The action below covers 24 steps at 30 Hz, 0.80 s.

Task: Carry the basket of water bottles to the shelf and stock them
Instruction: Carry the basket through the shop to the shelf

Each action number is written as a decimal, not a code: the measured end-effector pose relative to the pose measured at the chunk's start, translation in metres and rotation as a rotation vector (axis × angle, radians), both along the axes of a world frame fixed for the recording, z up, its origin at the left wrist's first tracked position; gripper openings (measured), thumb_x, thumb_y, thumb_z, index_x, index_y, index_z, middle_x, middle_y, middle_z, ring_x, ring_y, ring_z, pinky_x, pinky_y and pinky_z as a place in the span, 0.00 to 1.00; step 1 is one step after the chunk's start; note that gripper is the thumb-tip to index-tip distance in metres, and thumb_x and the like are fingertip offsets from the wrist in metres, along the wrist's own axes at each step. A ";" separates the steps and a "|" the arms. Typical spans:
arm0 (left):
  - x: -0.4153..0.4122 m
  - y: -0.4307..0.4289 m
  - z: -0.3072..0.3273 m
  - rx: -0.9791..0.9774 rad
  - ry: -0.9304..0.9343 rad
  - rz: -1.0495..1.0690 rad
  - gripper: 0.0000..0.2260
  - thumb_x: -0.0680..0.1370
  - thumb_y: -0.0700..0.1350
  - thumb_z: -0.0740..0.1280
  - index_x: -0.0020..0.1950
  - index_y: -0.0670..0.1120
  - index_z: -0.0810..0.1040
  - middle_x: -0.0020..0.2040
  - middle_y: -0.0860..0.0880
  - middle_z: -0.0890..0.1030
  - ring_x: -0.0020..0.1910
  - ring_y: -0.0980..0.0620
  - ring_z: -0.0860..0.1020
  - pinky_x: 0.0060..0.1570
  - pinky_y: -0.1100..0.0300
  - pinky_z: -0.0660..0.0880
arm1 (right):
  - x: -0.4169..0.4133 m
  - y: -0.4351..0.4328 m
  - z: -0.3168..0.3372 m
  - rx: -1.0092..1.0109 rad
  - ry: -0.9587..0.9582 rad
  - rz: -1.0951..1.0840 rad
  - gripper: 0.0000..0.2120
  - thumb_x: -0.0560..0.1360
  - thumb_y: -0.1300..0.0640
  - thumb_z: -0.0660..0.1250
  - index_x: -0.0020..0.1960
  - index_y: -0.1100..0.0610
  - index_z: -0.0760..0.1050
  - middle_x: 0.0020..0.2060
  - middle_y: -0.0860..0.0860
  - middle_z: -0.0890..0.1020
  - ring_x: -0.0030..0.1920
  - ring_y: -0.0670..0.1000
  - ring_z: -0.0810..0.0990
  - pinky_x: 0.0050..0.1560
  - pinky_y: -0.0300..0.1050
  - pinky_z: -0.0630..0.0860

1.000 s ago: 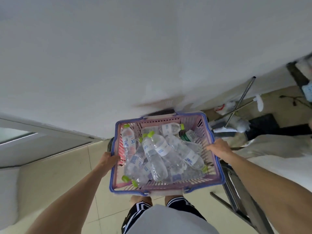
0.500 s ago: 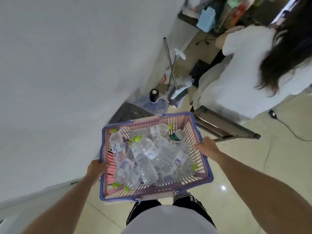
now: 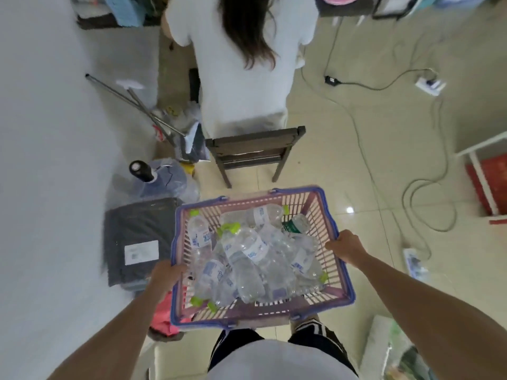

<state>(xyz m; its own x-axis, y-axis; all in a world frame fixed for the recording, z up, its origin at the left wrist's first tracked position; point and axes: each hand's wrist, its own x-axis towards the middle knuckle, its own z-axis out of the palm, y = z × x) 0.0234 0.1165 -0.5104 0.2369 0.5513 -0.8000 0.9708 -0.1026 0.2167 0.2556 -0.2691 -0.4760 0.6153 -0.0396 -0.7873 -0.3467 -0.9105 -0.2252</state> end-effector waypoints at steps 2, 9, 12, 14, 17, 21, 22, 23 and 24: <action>0.036 -0.019 -0.002 0.002 -0.010 -0.076 0.08 0.77 0.41 0.71 0.46 0.35 0.80 0.33 0.43 0.76 0.32 0.46 0.75 0.35 0.56 0.71 | -0.001 -0.043 -0.001 -0.033 -0.004 -0.085 0.13 0.77 0.55 0.71 0.39 0.56 0.69 0.34 0.50 0.76 0.32 0.46 0.74 0.29 0.40 0.67; 0.155 -0.125 0.009 -0.017 -0.017 -0.362 0.06 0.76 0.42 0.70 0.44 0.39 0.79 0.33 0.44 0.79 0.33 0.45 0.79 0.32 0.56 0.74 | 0.010 -0.182 0.004 -0.092 -0.009 -0.306 0.09 0.77 0.58 0.70 0.42 0.60 0.71 0.32 0.51 0.74 0.30 0.46 0.71 0.26 0.39 0.63; 0.200 -0.170 0.008 -0.019 -0.015 -0.438 0.08 0.75 0.45 0.70 0.47 0.40 0.80 0.39 0.43 0.83 0.38 0.44 0.82 0.40 0.53 0.79 | 0.021 -0.236 0.007 -0.103 -0.004 -0.382 0.11 0.76 0.58 0.70 0.39 0.59 0.71 0.36 0.54 0.77 0.30 0.46 0.72 0.27 0.39 0.63; 0.231 -0.199 0.008 -0.024 -0.016 -0.480 0.09 0.75 0.45 0.70 0.50 0.41 0.81 0.44 0.42 0.84 0.43 0.43 0.83 0.47 0.50 0.81 | 0.031 -0.269 0.011 -0.116 -0.012 -0.436 0.10 0.76 0.58 0.70 0.39 0.59 0.72 0.36 0.55 0.77 0.31 0.47 0.72 0.27 0.40 0.64; 0.273 -0.237 0.012 -0.040 -0.019 -0.548 0.10 0.76 0.44 0.70 0.55 0.41 0.82 0.46 0.43 0.84 0.44 0.44 0.83 0.45 0.54 0.80 | 0.043 -0.307 0.016 -0.125 -0.013 -0.487 0.15 0.75 0.59 0.71 0.34 0.57 0.68 0.33 0.55 0.75 0.30 0.48 0.71 0.27 0.41 0.63; 0.342 -0.285 0.011 -0.080 -0.048 -0.624 0.14 0.77 0.45 0.70 0.59 0.40 0.82 0.49 0.42 0.85 0.45 0.45 0.83 0.46 0.54 0.82 | 0.070 -0.357 0.024 -0.162 -0.047 -0.584 0.12 0.73 0.59 0.72 0.35 0.60 0.72 0.35 0.57 0.77 0.31 0.52 0.73 0.28 0.41 0.64; 0.359 -0.295 0.013 -0.084 -0.061 -0.645 0.14 0.77 0.45 0.69 0.60 0.40 0.82 0.49 0.42 0.85 0.44 0.46 0.83 0.45 0.54 0.82 | 0.079 -0.366 0.027 -0.166 -0.062 -0.608 0.10 0.73 0.59 0.72 0.37 0.61 0.74 0.34 0.57 0.77 0.31 0.52 0.73 0.29 0.41 0.65; 0.376 -0.305 0.015 -0.089 -0.070 -0.662 0.14 0.77 0.44 0.69 0.60 0.39 0.82 0.50 0.42 0.85 0.43 0.46 0.83 0.44 0.55 0.81 | 0.087 -0.373 0.030 -0.172 -0.073 -0.622 0.09 0.73 0.59 0.72 0.39 0.63 0.75 0.33 0.57 0.77 0.31 0.51 0.73 0.29 0.41 0.66; 0.393 -0.314 0.016 -0.093 -0.081 -0.681 0.13 0.78 0.44 0.69 0.60 0.39 0.81 0.50 0.43 0.84 0.42 0.48 0.82 0.40 0.57 0.80 | 0.094 -0.379 0.032 -0.179 -0.083 -0.636 0.09 0.73 0.59 0.73 0.41 0.64 0.76 0.32 0.56 0.77 0.31 0.52 0.74 0.29 0.42 0.67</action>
